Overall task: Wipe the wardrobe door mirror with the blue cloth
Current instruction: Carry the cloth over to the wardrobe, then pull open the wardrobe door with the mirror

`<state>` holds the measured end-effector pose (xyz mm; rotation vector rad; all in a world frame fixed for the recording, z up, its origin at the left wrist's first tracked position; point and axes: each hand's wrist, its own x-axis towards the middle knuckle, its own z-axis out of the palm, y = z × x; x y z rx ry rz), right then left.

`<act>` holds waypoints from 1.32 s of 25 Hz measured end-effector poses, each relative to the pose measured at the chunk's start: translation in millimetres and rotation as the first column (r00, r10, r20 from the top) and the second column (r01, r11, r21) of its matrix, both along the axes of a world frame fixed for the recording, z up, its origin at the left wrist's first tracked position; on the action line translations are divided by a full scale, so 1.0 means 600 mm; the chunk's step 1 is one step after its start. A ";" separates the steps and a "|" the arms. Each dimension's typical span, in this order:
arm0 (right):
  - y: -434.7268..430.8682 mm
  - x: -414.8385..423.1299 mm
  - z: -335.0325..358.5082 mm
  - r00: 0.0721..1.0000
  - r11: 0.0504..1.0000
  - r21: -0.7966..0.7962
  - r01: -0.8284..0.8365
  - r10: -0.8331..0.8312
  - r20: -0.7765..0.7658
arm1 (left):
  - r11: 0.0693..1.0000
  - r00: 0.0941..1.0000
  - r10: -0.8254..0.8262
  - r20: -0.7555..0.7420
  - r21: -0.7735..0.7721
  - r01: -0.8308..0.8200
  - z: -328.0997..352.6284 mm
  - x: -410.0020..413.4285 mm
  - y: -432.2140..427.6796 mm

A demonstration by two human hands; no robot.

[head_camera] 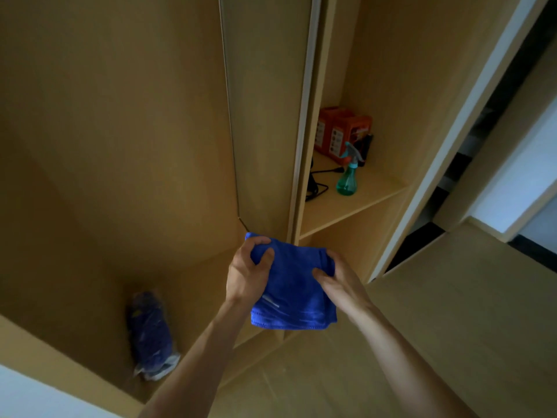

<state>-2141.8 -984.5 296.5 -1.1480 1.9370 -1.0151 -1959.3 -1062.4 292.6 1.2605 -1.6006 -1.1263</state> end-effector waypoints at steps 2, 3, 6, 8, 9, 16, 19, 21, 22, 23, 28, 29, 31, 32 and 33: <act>-0.026 -0.008 0.006 0.999 0.999 0.028 -0.041 0.042 -0.027 | 1.000 1.000 0.016 -0.005 -0.002 -0.016 0.008 -0.005 -0.018; -0.039 -0.013 0.008 0.997 0.998 0.034 -0.054 0.055 -0.051 | 1.000 1.000 0.027 -0.006 -0.004 -0.027 0.011 -0.009 -0.025; -0.072 -0.033 0.011 0.985 0.994 0.037 -0.102 0.106 -0.133 | 0.998 0.998 0.056 -0.008 -0.013 -0.056 0.016 -0.024 -0.042; -0.095 -0.055 0.012 0.977 0.989 0.058 -0.139 0.146 -0.157 | 0.996 0.996 0.085 -0.015 -0.012 -0.085 0.023 -0.042 -0.053; -0.108 -0.067 0.014 0.972 0.985 0.071 -0.155 0.165 -0.165 | 0.994 0.994 0.104 -0.021 -0.015 -0.105 0.027 -0.053 -0.057; -0.180 -0.143 0.052 0.917 0.929 0.024 -0.369 0.369 -0.151 | 0.960 0.960 0.278 0.035 -0.021 -0.278 0.055 -0.135 -0.065; -0.199 -0.151 0.074 0.873 0.881 -0.038 -0.471 0.460 -0.159 | 0.934 0.928 0.358 0.098 -0.046 -0.356 0.073 -0.163 -0.062; -0.209 -0.148 0.090 0.846 0.849 -0.078 -0.522 0.504 -0.174 | 0.916 0.909 0.401 0.113 -0.064 -0.396 0.087 -0.178 -0.061; -0.216 -0.147 0.099 0.838 0.838 -0.100 -0.537 0.515 -0.179 | 0.911 0.903 0.413 0.119 -0.071 -0.407 0.096 -0.184 -0.063; -0.223 -0.145 0.108 0.832 0.829 -0.119 -0.546 0.522 -0.187 | 0.907 0.897 0.421 0.130 -0.077 -0.415 0.105 -0.189 -0.068; -0.252 -0.141 0.157 0.811 0.797 -0.182 -0.576 0.530 -0.249 | 0.900 0.881 0.434 0.188 -0.128 -0.416 0.161 -0.203 -0.098; -0.256 -0.138 0.164 0.806 0.791 -0.189 -0.582 0.530 -0.263 | 0.900 0.880 0.433 0.198 -0.143 -0.411 0.169 -0.205 -0.103; -0.262 -0.135 0.172 0.805 0.786 -0.206 -0.583 0.526 -0.274 | 0.900 0.877 0.431 0.214 -0.171 -0.401 0.178 -0.208 -0.109; -0.263 -0.133 0.173 0.806 0.785 -0.213 -0.583 0.525 -0.272 | 0.900 0.877 0.430 0.215 -0.177 -0.398 0.181 -0.209 -0.111; -0.263 -0.132 0.174 0.806 0.783 -0.215 -0.584 0.527 -0.268 | 0.901 0.878 0.427 0.217 -0.182 -0.393 0.183 -0.208 -0.111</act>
